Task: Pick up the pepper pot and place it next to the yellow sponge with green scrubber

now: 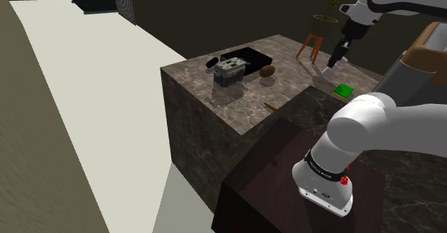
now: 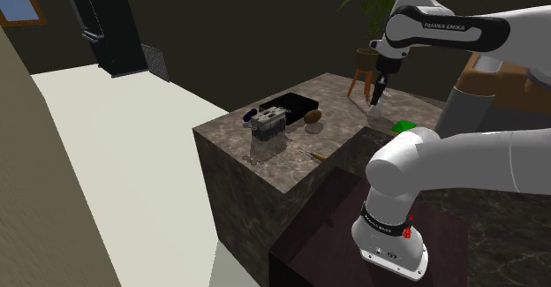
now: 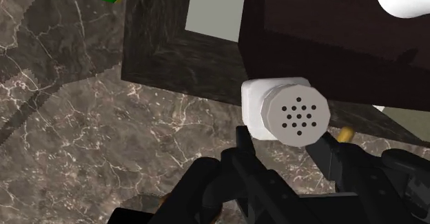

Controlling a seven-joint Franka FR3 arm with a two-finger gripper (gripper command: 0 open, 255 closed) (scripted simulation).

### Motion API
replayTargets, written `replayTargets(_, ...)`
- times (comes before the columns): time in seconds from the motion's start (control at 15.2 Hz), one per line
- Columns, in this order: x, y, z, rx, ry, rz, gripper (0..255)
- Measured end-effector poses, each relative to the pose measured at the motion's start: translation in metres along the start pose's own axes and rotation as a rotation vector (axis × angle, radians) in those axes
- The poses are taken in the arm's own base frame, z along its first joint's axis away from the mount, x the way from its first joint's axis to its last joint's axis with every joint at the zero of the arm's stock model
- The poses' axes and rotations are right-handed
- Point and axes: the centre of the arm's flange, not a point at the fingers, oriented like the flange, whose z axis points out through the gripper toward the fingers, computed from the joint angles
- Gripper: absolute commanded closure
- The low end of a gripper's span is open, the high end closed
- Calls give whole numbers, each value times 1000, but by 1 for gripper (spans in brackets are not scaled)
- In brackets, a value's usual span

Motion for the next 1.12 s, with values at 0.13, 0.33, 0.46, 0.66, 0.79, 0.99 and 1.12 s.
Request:
replayTargets(0.13, -18, 19, 2, 0, 0, 0, 255)
replayTargets(0.33, -44, 50, 2, 0, 0, -1, 255)
replayTargets(0.46, -59, 69, 0, 0, 0, -1, 255)
replayTargets(0.66, -84, 100, -3, 0, 0, 0, 255)
replayTargets(0.79, -102, 120, -2, 0, 0, 0, 255)
replayTargets(0.99, -127, 151, -6, 0, 0, 0, 255)
replayTargets(1.12, -144, 169, -5, 0, 0, -1, 255)
